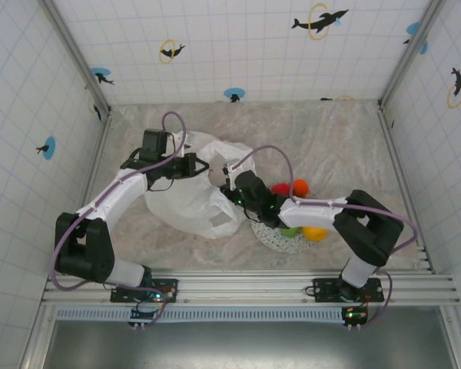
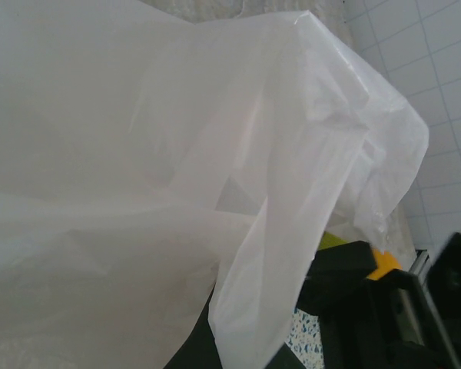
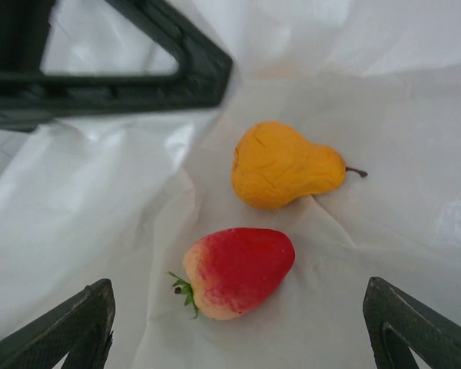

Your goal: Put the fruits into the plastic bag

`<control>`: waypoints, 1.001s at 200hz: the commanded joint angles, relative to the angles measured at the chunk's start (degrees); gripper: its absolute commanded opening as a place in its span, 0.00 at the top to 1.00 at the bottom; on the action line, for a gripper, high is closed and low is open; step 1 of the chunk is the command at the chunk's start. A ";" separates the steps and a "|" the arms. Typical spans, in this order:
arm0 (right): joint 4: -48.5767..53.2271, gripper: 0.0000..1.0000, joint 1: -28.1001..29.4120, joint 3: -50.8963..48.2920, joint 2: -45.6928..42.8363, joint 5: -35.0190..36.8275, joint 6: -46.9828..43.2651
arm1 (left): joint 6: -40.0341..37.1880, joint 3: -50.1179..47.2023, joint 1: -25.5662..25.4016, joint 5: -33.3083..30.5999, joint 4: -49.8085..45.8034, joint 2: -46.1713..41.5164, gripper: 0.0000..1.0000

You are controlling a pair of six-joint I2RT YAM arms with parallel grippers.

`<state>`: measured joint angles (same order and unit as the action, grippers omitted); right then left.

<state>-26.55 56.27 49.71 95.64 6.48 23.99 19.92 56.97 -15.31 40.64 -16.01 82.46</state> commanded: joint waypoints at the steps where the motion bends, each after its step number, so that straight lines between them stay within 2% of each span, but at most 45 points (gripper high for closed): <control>1: 1.35 0.14 0.30 -1.56 -4.68 2.11 -1.56 | -0.50 -0.46 0.28 -0.74 0.54 -0.90 1.00; 90: 10.11 0.13 -0.50 -6.84 -16.34 -1.56 -6.73 | -1.08 -0.46 0.28 -2.89 -0.24 -0.98 1.00; 136: 16.96 0.12 -1.94 -9.41 -22.22 -11.75 -9.51 | -1.04 -0.19 0.28 -2.76 -0.64 -0.45 1.00; 146: 18.65 0.13 -1.94 -9.89 -23.38 -9.41 -9.07 | -1.09 -0.19 0.29 -2.55 -0.58 -0.58 1.00; 163: 21.53 0.15 -3.21 -10.56 -25.02 1.91 -2.34 | -0.95 -0.28 0.28 -1.94 -0.26 -0.76 1.00; 188: 21.76 0.18 -4.60 -11.58 -26.04 5.03 1.37 | -0.89 -0.28 0.27 -0.52 0.02 -0.80 1.00; 200: 25.40 0.19 -4.38 -11.26 -26.66 6.99 0.82 | -0.85 -0.24 0.30 -0.02 0.04 -0.88 1.00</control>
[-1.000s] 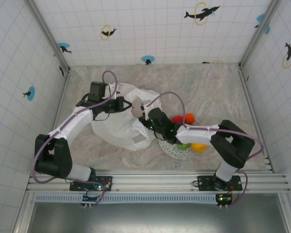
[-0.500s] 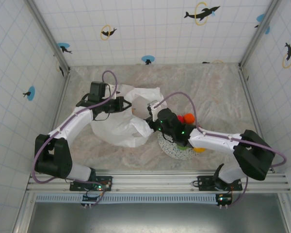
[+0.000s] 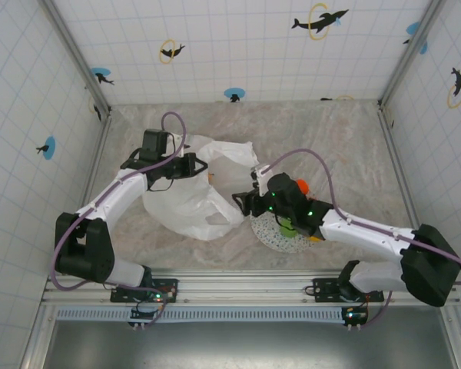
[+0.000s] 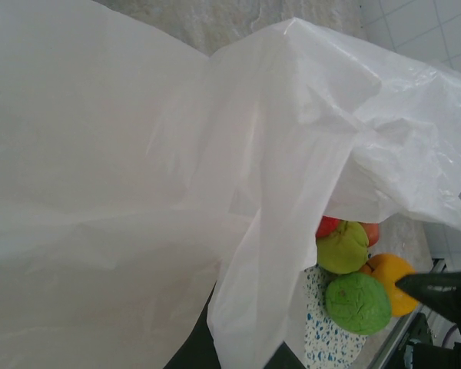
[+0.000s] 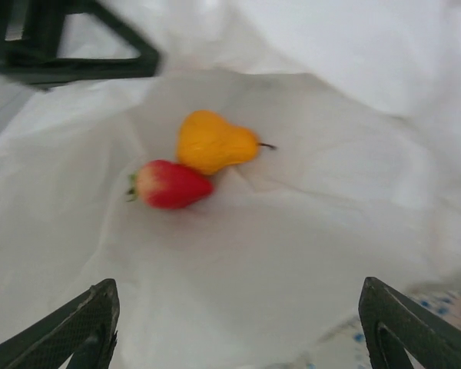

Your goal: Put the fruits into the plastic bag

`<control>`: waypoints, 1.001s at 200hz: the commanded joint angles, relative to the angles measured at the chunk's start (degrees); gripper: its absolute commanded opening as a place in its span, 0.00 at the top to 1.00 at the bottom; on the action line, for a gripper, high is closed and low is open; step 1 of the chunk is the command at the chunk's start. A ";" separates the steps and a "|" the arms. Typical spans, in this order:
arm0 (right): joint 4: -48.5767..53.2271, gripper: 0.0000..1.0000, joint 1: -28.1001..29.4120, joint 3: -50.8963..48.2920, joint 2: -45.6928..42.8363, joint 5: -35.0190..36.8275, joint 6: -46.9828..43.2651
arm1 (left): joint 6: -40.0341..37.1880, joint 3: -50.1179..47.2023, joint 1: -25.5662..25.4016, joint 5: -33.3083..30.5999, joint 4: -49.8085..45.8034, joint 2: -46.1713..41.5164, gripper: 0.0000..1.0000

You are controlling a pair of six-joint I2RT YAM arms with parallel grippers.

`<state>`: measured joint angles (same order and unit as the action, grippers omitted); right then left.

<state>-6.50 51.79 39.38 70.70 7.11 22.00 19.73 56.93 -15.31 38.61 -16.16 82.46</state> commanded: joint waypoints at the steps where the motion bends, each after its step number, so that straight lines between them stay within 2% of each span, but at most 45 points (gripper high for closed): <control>1: 5.62 0.19 0.13 -0.90 -1.80 6.61 2.71 | -0.70 -0.17 0.29 2.09 0.18 -0.89 1.00; 32: 16.53 0.19 0.88 -0.01 -5.83 12.93 0.11 | -0.68 -0.06 0.28 2.99 0.24 -1.02 1.00; 66: 32.52 0.18 3.48 1.55 -10.26 14.78 1.14 | -0.57 -0.15 0.28 2.83 0.19 -1.17 1.00; 98: 44.79 0.13 5.56 4.12 -8.74 13.84 -0.95 | -0.52 -0.06 0.35 2.44 0.01 -1.07 1.00; 135: 48.69 0.06 4.68 7.30 -2.59 12.71 -8.62 | -0.70 -0.06 0.28 1.95 -0.10 -1.44 1.00; 200: 52.82 0.05 2.41 11.50 8.18 13.23 -17.08 | -0.76 0.03 0.33 1.60 -0.48 -1.10 1.00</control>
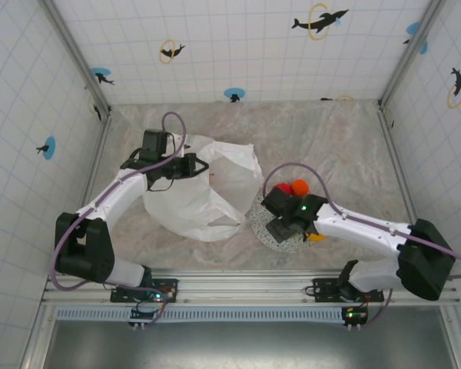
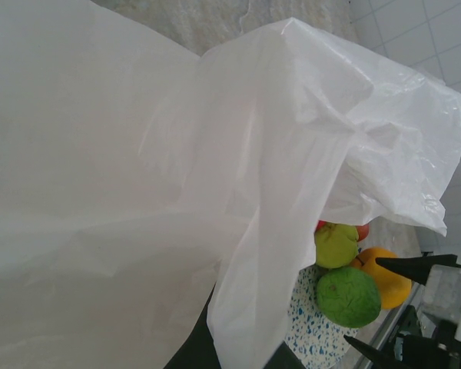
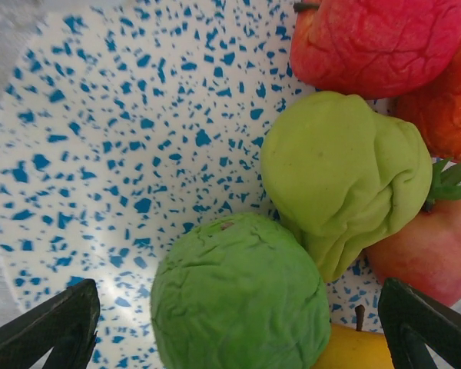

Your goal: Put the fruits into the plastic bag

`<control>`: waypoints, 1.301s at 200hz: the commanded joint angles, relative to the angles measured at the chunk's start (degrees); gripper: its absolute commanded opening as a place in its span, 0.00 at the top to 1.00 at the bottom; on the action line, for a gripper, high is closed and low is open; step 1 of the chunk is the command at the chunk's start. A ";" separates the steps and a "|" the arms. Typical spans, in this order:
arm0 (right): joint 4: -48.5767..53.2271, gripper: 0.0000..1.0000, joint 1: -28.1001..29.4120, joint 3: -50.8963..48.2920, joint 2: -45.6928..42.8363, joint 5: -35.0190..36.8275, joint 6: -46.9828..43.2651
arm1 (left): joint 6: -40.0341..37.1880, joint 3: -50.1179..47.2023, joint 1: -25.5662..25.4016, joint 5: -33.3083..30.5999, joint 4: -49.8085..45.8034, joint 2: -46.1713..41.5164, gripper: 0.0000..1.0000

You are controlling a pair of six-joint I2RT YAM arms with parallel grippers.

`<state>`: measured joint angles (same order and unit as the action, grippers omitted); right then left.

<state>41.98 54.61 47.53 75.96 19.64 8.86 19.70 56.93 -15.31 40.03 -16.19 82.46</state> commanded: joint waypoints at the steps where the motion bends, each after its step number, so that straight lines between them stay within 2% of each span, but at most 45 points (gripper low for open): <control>1: 4.43 0.05 -0.44 3.40 3.07 0.73 -4.03 | -0.73 0.03 0.30 0.16 -0.49 -1.09 1.00; 46: 5.94 0.13 -0.56 4.46 8.50 0.66 -5.84 | -0.65 0.11 0.28 0.43 -0.48 -0.81 1.00; 96: 3.03 0.22 -0.60 3.28 9.46 0.27 -7.32 | -0.64 0.03 0.28 0.39 -0.49 -0.64 1.00; 141: 1.58 0.32 -0.62 2.60 8.49 -1.39 -8.02 | -0.81 0.03 0.28 0.08 -0.68 -0.63 1.00; 176: 0.35 0.37 -0.22 3.09 3.43 -5.80 -7.29 | -1.05 0.11 0.28 0.10 -0.65 -0.63 1.00; 198: -5.47 0.40 -0.51 2.59 -2.53 -10.92 -7.33 | -0.91 0.10 0.28 0.39 -0.67 -0.72 1.00; 220: -15.69 0.43 -1.43 -0.04 -7.77 -13.60 -7.87 | -0.90 0.05 0.27 0.70 -0.52 -1.06 1.00; 260: -32.65 0.43 -3.51 -3.17 -8.78 -13.67 -8.31 | -0.97 -0.15 0.28 1.87 -0.17 -1.11 1.00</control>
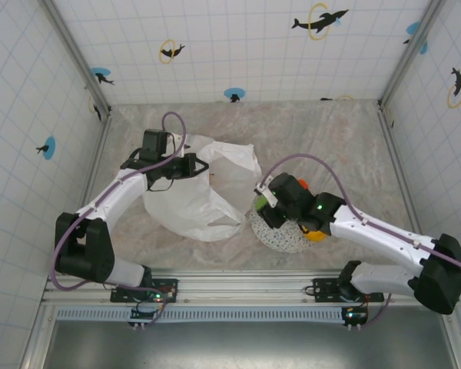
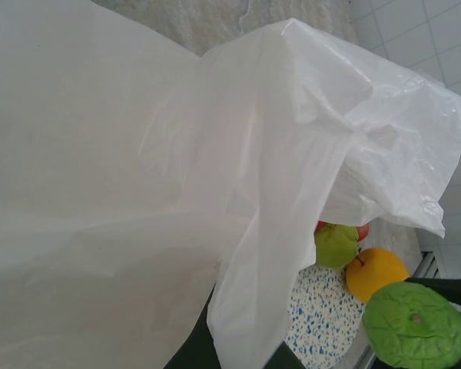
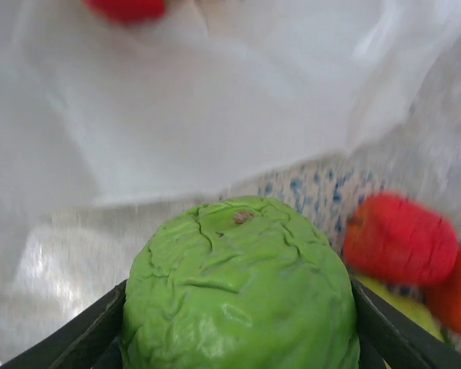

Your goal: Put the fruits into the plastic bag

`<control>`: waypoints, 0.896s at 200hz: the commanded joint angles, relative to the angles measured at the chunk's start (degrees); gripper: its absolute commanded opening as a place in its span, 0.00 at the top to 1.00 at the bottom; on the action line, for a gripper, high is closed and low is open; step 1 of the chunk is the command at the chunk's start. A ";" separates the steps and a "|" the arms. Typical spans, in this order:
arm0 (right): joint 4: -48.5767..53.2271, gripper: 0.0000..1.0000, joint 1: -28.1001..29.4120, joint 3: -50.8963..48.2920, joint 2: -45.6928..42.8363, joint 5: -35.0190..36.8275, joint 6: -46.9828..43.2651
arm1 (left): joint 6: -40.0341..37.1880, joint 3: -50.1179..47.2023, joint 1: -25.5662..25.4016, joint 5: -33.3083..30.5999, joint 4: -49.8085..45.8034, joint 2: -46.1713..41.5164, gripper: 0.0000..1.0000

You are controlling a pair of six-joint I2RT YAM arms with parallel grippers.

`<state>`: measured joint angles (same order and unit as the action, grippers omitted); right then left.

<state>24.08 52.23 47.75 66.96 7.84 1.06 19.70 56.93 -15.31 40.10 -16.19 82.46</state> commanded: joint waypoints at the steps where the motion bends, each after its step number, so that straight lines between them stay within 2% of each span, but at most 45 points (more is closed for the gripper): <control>1: -15.33 0.43 -1.19 -3.64 0.25 -1.99 -0.43 | -0.98 -0.19 0.28 1.86 -0.12 -1.13 1.00; 38: -38.46 0.43 -0.52 -9.48 5.42 -6.45 5.92 | -0.72 -0.50 0.28 3.26 0.95 -1.60 1.00; 57: -45.79 0.43 0.59 -9.41 10.26 -6.59 8.08 | -0.63 -0.50 0.28 4.42 1.28 -1.76 1.00; 119: -58.41 0.44 1.15 -2.78 29.07 -0.64 12.80 | -0.54 -1.96 0.28 5.68 2.89 -2.35 1.00; 149: -65.77 0.44 0.86 -1.15 35.83 -0.63 18.02 | -0.63 -3.62 0.28 5.32 5.17 -3.78 1.00; 179: -68.03 0.46 2.19 3.08 41.35 5.08 24.53 | -0.59 -4.23 0.28 5.67 6.16 -4.19 1.00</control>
<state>-36.86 53.34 46.06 104.99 7.46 18.87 19.73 53.36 -15.31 44.40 -12.67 79.64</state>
